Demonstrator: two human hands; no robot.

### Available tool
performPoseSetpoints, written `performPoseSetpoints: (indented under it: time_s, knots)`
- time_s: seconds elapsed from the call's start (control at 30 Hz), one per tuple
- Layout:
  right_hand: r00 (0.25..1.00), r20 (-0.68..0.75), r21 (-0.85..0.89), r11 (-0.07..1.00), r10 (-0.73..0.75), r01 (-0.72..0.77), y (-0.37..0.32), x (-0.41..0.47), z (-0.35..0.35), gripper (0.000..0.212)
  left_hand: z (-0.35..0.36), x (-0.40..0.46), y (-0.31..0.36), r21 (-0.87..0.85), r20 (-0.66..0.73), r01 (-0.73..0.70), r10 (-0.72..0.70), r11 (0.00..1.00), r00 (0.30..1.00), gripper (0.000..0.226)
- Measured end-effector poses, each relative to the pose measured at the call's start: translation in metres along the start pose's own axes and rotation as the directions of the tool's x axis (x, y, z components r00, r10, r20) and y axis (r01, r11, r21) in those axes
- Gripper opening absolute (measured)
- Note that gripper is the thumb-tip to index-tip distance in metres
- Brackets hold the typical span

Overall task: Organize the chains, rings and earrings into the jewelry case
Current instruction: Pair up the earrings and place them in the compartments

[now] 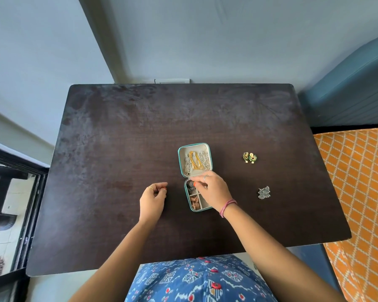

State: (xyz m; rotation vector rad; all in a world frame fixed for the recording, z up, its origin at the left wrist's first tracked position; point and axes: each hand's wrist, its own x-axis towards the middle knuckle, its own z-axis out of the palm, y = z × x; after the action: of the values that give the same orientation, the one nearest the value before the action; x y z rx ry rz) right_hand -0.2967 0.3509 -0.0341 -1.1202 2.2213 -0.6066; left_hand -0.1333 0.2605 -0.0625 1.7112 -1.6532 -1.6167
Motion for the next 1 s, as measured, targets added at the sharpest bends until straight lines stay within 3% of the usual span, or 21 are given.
performPoseSetpoints:
  time_s: [0.2,0.37,0.5,0.7,0.9,1.0]
  knots:
    - [0.972,-0.226,0.187,0.982,0.07,-0.027,0.008,-0.002,-0.029,0.022,0.0,-0.005,0.016,-0.093,-0.121,-0.053,0.042,0.994,0.992,0.018]
    - [0.908,-0.383,0.288,0.956,0.173,-0.061,0.035,-0.012,-0.064,0.021,0.012,-0.016,0.046,-0.089,-0.222,-0.293,0.268,0.952,0.938,0.02]
    - [0.881,-0.401,0.33,0.937,0.251,-0.116,0.064,-0.017,-0.085,0.019,0.034,-0.03,0.075,-0.131,-0.16,-0.39,0.369,0.912,0.916,0.026]
    - [0.869,-0.395,0.373,0.916,0.299,-0.145,0.098,-0.016,-0.114,0.018,0.09,-0.046,0.105,-0.191,-0.041,-0.368,0.367,0.91,0.929,0.023]
    - [0.887,-0.35,0.358,0.918,0.3,-0.17,0.124,-0.001,-0.132,0.019,0.145,-0.032,0.122,-0.073,0.083,-0.348,0.353,0.935,0.932,0.017]
    - [0.905,-0.299,0.353,0.916,0.303,-0.19,0.134,0.011,-0.136,0.018,0.168,-0.017,0.129,0.015,0.143,-0.285,0.28,0.958,0.949,0.016]
